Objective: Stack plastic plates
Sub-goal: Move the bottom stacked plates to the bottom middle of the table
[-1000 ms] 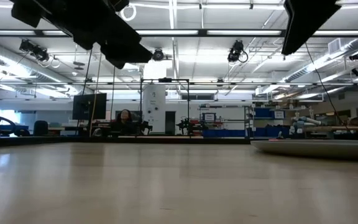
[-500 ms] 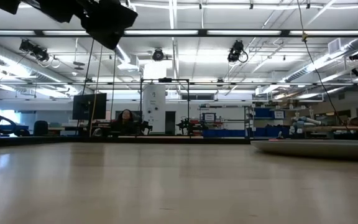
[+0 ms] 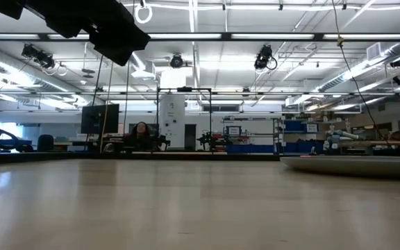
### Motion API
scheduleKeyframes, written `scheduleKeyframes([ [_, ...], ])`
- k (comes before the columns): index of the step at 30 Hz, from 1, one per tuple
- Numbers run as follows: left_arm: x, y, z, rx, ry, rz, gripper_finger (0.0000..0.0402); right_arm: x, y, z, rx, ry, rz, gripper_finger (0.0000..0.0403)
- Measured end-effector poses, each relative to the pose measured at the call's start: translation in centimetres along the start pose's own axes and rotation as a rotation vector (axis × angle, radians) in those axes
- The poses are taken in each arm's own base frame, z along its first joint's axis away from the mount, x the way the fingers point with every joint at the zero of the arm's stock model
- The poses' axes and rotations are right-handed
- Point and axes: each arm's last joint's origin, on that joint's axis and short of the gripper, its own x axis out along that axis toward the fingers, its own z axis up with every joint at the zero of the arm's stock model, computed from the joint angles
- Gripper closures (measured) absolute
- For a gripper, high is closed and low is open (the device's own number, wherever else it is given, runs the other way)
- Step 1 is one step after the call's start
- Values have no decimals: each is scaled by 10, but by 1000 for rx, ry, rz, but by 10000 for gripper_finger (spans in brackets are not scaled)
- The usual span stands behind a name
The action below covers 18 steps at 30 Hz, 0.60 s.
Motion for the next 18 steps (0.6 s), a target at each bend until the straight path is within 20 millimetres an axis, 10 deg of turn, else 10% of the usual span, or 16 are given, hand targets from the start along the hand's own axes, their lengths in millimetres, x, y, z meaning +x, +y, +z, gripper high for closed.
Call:
scheduleKeyframes([
  [18,-1,-6,-2,-8,15,-16,169,87,40,1,-191,74,-260,119],
])
